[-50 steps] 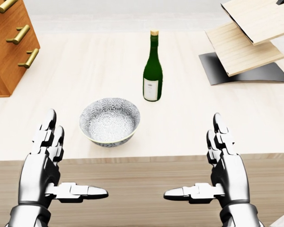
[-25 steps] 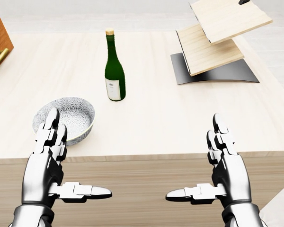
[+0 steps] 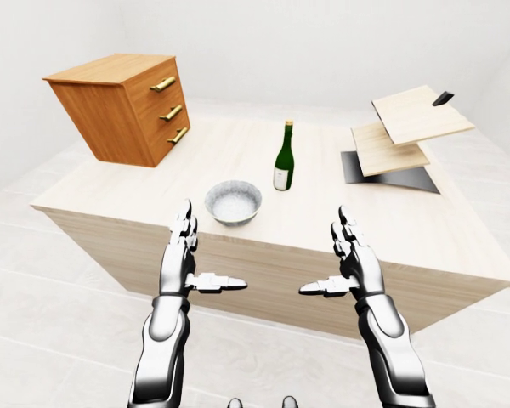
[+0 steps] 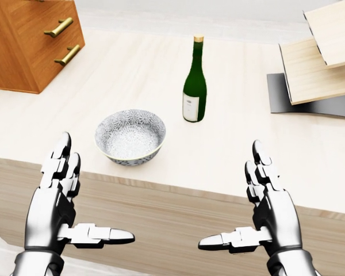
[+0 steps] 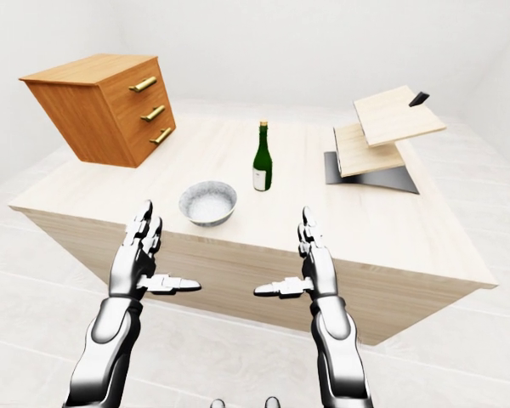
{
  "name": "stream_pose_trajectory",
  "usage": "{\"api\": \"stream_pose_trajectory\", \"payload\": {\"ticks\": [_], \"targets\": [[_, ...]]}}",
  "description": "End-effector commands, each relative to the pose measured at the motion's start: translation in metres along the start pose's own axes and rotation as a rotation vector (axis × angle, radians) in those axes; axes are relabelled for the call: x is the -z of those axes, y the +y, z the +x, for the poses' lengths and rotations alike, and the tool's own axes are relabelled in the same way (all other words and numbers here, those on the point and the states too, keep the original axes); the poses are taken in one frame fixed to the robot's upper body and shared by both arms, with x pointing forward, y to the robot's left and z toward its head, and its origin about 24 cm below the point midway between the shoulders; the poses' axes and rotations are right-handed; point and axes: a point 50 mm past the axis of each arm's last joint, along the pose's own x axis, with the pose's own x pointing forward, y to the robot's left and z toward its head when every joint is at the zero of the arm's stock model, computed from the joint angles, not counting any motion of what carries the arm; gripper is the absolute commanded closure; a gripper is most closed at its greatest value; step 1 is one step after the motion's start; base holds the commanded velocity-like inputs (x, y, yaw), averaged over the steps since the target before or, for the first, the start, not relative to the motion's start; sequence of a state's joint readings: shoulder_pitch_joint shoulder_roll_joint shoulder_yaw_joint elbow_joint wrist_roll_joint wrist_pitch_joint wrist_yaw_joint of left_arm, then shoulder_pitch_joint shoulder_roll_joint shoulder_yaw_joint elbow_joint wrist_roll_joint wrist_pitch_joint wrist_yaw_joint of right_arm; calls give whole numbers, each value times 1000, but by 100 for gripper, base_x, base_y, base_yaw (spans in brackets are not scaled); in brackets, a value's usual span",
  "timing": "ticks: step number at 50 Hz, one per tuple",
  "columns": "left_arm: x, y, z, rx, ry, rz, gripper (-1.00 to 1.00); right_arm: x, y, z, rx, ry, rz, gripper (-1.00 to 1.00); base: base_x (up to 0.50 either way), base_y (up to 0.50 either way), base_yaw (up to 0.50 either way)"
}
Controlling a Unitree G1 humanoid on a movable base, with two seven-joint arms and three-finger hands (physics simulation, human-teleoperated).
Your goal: Put the wine bottle on the wine rack.
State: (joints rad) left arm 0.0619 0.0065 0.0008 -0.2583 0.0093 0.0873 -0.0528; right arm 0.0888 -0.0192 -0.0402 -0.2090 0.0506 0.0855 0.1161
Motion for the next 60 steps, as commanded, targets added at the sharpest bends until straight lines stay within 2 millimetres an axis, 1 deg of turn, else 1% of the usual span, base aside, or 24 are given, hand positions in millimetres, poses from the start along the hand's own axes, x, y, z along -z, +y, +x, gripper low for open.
{"api": "stream_pose_trajectory", "payload": {"ticks": [1, 6, 10, 12, 17, 21, 27, 29, 35, 40, 42, 46, 53, 60], "targets": [[4, 0, -1, -1, 17, -1, -100, 6, -2, 1, 6, 20, -3, -100, 0, 0, 50], [2, 0, -1, 0, 8, 0, -100, 4, -4, 3, 32, 11, -9, -100, 0, 0, 46], [3, -1, 0, 3, 13, 1, -100, 2, -5, 2, 32, 2, -2, -100, 0, 0, 0], [3, -1, 0, 4, 11, 0, -100, 3, -5, 1, 18, -23, -26, -100, 0, 0, 0], [2, -1, 1, 3, 10, 0, -100, 4, -5, 1, 15, -21, -20, -100, 19, -40, 0], [-2, -3, -1, 7, -8, 0, -100, 6, -5, 1, 10, -19, -25, -100, 25, -45, 0], [-1, -2, 0, 6, -3, 2, -100, 6, -5, 0, 7, -17, -23, -100, 25, -45, 0], [0, -2, 0, 7, -1, 1, -100, 6, -6, 0, 31, -1, -19, -100, 27, -44, 0], [1, -3, 0, 10, 4, -1, -100, 10, -7, 0, 26, 4, -29, -100, 3, -2, 0], [-1, -3, 0, 11, -2, -2, -100, 8, -7, 1, 40, -1, -37, -100, 0, 0, 0], [-1, -4, 1, 11, -3, -3, -100, 6, -4, -1, 16, 1, -30, -100, 0, 0, 0], [0, -4, 0, 11, 0, -4, -100, 7, -4, 0, 16, 0, -39, -100, 4, 1, 0], [4, -5, -2, 14, 18, -3, -100, 9, -3, -2, 9, 2, -47, -100, 48, -1, 0], [5, -4, -1, 6, 24, 8, -100, 11, -3, 1, 10, 7, -51, -100, 49, -1, 0]]}}
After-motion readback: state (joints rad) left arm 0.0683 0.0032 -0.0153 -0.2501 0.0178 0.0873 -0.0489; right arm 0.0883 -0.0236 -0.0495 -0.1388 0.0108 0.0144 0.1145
